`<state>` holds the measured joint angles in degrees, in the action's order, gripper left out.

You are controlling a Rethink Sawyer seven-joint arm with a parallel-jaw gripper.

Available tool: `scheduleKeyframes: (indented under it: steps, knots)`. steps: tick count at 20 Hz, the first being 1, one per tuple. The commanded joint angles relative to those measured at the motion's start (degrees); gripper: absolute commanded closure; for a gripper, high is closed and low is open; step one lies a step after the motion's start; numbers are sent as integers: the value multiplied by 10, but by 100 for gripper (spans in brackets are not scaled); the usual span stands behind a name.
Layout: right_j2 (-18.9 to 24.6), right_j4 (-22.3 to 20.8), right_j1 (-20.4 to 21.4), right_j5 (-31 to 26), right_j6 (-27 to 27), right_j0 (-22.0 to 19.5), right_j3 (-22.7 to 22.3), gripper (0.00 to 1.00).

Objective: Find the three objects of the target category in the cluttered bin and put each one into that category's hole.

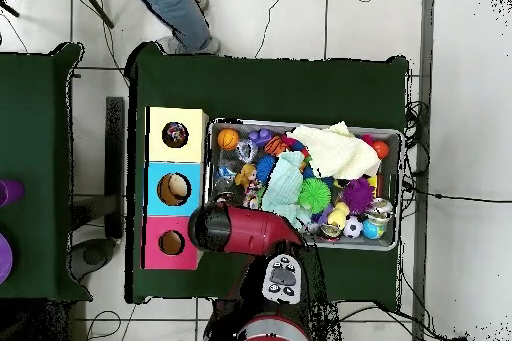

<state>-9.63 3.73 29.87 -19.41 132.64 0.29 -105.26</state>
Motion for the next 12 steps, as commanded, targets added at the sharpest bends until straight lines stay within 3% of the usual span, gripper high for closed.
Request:
scheduleKeyframes:
  steps: [1,5,12]
  knots:
    - [12,16,-45,30,76,-15,37,0]
    - [16,-23,-72,95,45,-48,29,0]
    - [2,-60,-86,128,22,-57,39,0]
